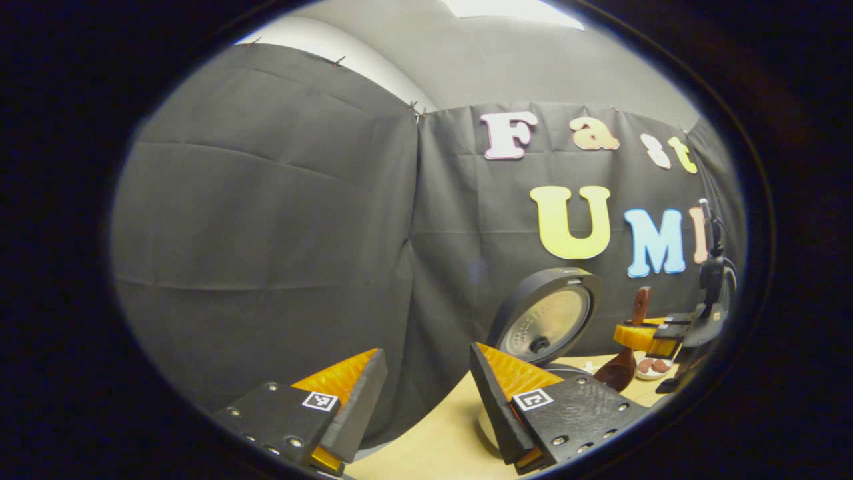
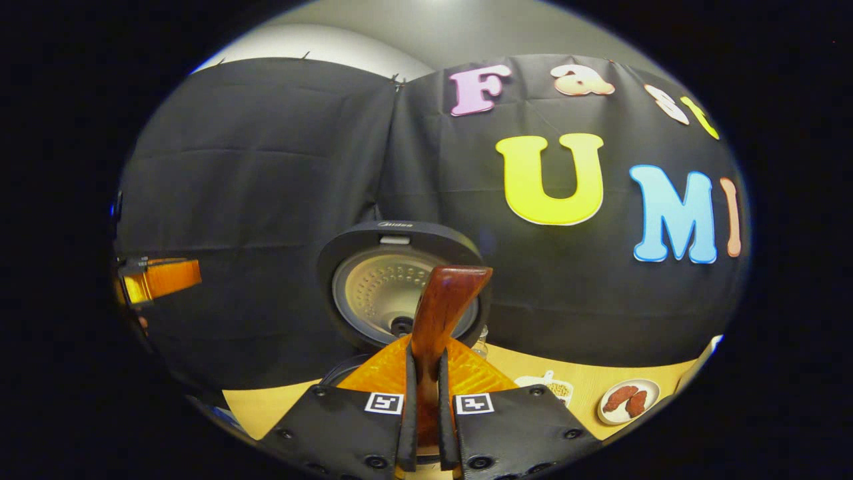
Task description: Close the left gripper, press the button to open the rice cooker; take a wooden spoon from the chopstick holder with the right hand, scoop a spoonful of rice and pour it into the rice cooker, then put the wooden spoon back into the chopstick holder.
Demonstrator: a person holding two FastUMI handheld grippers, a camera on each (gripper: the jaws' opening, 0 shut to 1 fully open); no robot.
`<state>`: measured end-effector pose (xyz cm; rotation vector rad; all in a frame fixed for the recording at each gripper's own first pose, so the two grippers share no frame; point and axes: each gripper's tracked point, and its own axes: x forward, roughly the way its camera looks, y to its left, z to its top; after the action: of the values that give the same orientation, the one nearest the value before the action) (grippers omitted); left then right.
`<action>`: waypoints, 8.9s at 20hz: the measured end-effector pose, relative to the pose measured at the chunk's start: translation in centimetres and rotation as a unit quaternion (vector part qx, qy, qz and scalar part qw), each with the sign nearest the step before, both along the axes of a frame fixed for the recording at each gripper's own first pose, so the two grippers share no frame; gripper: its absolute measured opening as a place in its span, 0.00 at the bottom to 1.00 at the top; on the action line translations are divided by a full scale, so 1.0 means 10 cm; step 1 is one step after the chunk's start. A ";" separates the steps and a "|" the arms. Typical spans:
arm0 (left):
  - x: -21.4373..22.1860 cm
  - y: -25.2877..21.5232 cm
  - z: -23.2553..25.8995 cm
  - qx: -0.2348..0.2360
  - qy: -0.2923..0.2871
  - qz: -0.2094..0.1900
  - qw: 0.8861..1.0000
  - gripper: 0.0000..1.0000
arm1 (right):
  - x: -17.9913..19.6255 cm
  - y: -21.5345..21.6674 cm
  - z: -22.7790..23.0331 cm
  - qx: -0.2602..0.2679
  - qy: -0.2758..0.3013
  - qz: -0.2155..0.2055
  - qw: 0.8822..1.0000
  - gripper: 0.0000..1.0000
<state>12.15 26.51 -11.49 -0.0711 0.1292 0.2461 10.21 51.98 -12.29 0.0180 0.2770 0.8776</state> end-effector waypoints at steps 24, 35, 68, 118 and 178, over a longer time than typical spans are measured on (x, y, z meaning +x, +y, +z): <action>0.69 -1.59 0.23 -0.035 -0.031 -0.149 0.988 0.80 | 0.60 -2.88 -0.20 0.003 0.077 -0.279 0.957 0.14; 0.70 -2.07 0.38 -0.027 -0.034 -0.180 0.983 0.79 | 0.57 -4.09 -0.57 -0.027 0.099 -0.366 0.925 0.11; 0.39 -2.05 0.58 -0.019 -0.029 -0.152 0.988 0.79 | -0.16 -4.93 -0.89 -0.073 0.117 -0.413 0.900 0.98; 1.52 -2.08 -0.06 -0.055 0.045 -0.126 0.990 0.82 | -0.51 -4.80 -0.09 -0.088 0.031 -0.386 0.918 0.98; -0.39 -3.39 0.50 0.003 -0.007 -0.163 0.987 0.82 | -0.75 -5.16 0.47 -0.025 -0.004 -0.297 0.955 0.98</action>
<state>8.28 -7.38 -6.50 -0.0444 0.1245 -0.0818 2.76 0.43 -7.64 0.0483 0.2663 0.2710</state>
